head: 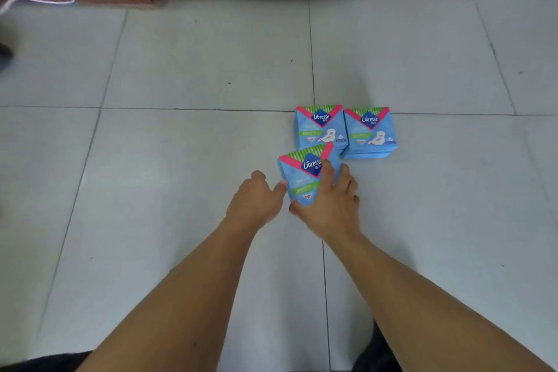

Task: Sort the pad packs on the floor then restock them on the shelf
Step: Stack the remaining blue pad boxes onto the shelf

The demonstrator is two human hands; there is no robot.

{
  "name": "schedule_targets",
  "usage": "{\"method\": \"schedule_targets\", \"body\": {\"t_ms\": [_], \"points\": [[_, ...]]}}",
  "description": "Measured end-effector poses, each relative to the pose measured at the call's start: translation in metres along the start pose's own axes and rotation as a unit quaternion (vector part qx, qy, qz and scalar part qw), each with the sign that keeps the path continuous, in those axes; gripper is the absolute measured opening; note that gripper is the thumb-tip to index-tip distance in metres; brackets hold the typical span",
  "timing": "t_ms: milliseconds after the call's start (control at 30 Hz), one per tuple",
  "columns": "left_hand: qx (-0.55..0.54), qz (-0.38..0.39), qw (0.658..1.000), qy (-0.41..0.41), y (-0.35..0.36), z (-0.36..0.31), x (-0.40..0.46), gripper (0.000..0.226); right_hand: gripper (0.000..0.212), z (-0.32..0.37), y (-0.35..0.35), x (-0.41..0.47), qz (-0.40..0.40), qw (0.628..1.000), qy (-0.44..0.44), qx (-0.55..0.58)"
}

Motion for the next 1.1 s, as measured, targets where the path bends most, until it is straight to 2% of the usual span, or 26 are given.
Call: {"method": "schedule_targets", "body": {"t_ms": [67, 200, 367, 533, 600, 733, 933, 1100], "points": [[-0.088, 0.005, 0.996, 0.018, -0.025, -0.006, -0.026, 0.063, 0.108, 0.022, -0.030, -0.021, -0.033, 0.998, -0.043, 0.007], [-0.227, -0.026, 0.967, 0.115, -0.081, -0.023, -0.092, 0.050, 0.104, 0.078, -0.093, -0.074, -0.111, 0.984, -0.133, 0.029], [-0.284, -0.108, 0.932, 0.199, -0.151, -0.020, -0.187, 0.039, 0.095, 0.136, -0.155, -0.150, -0.156, 0.957, -0.237, 0.059], [-0.278, -0.180, 0.910, 0.248, -0.214, 0.014, -0.283, 0.037, 0.062, 0.179, -0.203, -0.220, -0.176, 0.904, -0.360, 0.146], [-0.274, -0.206, 0.904, 0.256, -0.234, 0.030, -0.321, 0.037, 0.056, 0.202, -0.214, -0.240, -0.151, 0.893, -0.388, 0.168], [-0.286, -0.260, 0.888, 0.250, -0.266, 0.068, -0.394, 0.048, 0.060, 0.258, -0.223, -0.279, -0.061, 0.865, -0.462, 0.184], [-0.308, -0.427, 0.821, 0.220, -0.303, 0.136, -0.516, 0.048, 0.045, 0.360, -0.230, -0.361, 0.010, 0.797, -0.570, 0.201], [-0.307, -0.537, 0.773, 0.143, -0.309, 0.207, -0.601, 0.056, 0.046, 0.428, -0.202, -0.441, 0.076, 0.741, -0.635, 0.205]]}}
Point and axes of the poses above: each hand's wrist, its own x-axis towards the middle knuckle, its own y-axis out of the palm, z = x × y, the point moved 6 cm from there along x, towards the middle knuckle, and after that the axes turned 6 degrees about z, right-handed, at the moved point
